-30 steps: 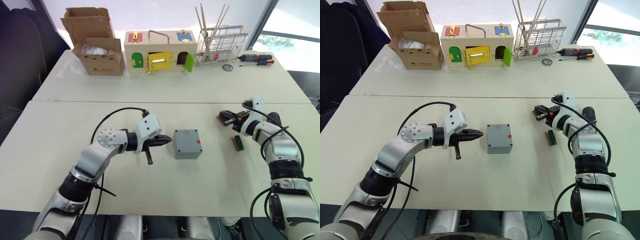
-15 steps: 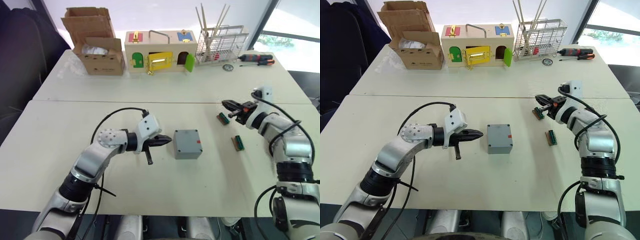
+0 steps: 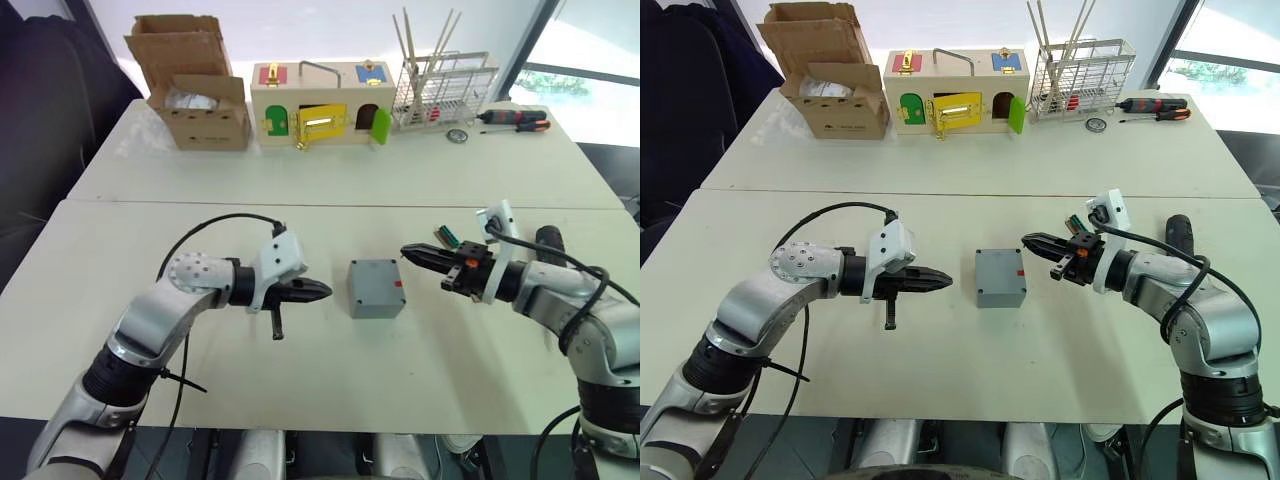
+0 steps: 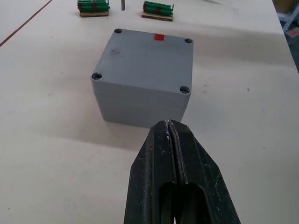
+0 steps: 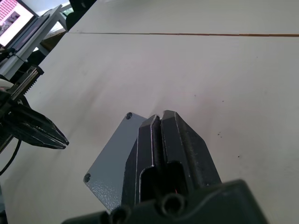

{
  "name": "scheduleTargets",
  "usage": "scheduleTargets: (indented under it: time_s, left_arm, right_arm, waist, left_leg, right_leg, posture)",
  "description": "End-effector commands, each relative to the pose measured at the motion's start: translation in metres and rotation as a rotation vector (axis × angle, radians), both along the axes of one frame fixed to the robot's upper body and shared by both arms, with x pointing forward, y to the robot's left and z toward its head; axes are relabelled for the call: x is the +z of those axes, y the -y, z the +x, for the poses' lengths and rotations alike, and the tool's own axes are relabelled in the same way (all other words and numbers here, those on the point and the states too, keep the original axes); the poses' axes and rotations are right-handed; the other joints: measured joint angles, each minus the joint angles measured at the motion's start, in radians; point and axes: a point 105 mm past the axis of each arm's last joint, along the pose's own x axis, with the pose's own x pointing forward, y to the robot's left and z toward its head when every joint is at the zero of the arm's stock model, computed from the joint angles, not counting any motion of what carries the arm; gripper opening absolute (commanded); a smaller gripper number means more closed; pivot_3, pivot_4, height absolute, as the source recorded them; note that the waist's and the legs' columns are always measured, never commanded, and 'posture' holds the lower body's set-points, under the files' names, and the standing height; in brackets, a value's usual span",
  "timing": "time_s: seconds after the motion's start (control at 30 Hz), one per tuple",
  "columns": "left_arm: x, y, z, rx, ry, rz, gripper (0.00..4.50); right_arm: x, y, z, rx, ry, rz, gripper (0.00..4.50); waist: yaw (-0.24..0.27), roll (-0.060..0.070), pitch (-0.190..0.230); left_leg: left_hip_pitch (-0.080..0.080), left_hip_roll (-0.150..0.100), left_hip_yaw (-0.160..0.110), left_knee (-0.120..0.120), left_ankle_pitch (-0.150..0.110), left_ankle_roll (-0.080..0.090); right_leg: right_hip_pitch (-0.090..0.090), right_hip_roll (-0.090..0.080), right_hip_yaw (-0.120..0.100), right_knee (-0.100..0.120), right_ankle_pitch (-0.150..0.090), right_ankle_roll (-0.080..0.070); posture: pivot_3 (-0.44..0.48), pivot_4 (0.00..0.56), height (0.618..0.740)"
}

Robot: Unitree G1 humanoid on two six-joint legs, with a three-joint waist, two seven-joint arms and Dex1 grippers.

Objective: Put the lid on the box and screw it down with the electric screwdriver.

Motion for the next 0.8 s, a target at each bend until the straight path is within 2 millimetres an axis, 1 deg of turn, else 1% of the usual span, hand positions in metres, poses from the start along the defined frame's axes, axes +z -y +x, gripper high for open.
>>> scheduleTargets:
  time_s: [0.03,0.33,0.47,0.63,0.8]
  left_arm:
    - [0.005,0.005,-0.003,-0.021,0.031,-0.008,0.0]
    - [0.004,0.007,-0.005,-0.016,0.029,-0.013,0.0]
    - [0.004,0.008,-0.005,-0.015,0.03,-0.015,0.0]
    - [0.004,0.009,-0.005,-0.013,0.032,-0.018,0.0]
    - [0.004,0.009,-0.004,-0.015,0.038,-0.017,0.0]
  right_arm:
    - [0.006,-0.006,0.002,0.01,0.043,0.004,0.04]
    - [-0.003,-0.007,0.009,0.0,0.035,-0.009,0.04]
    - [-0.004,-0.005,0.011,-0.004,0.033,-0.013,0.04]
    - [-0.006,-0.004,0.009,0.0,0.022,-0.02,0.04]
    - [-0.017,-0.009,0.005,0.024,-0.012,-0.043,0.04]
  waist:
    - [0.0,0.0,0.0]
    - [0.0,0.0,0.0]
    - [0.0,0.0,0.0]
    - [0.0,0.0,0.0]
    - [0.001,0.0,0.0]
  left_leg:
    - [0.0,0.0,0.0,0.0,0.0,0.0]
    - [0.0,0.0,0.0,0.0,0.0,0.0]
    - [0.0,0.0,0.0,0.0,0.0,0.0]
    - [0.0,0.0,0.0,0.0,0.0,0.0]
    - [0.0,0.0,0.0,0.0,0.0,0.0]
  right_leg:
    - [0.0,0.0,0.0,0.0,0.0,0.0]
    - [0.0,0.0,0.0,0.0,0.0,0.0]
    - [0.0,0.0,0.0,0.0,0.0,0.0]
    - [0.0,0.0,0.0,0.0,0.0,0.0]
    - [0.0,0.0,0.0,0.0,0.0,0.0]
  posture:
    - [0.0,0.15,0.728]
    - [0.0,0.15,0.728]
    - [0.0,0.15,0.728]
    - [0.0,0.15,0.728]
    - [0.0,0.15,0.728]
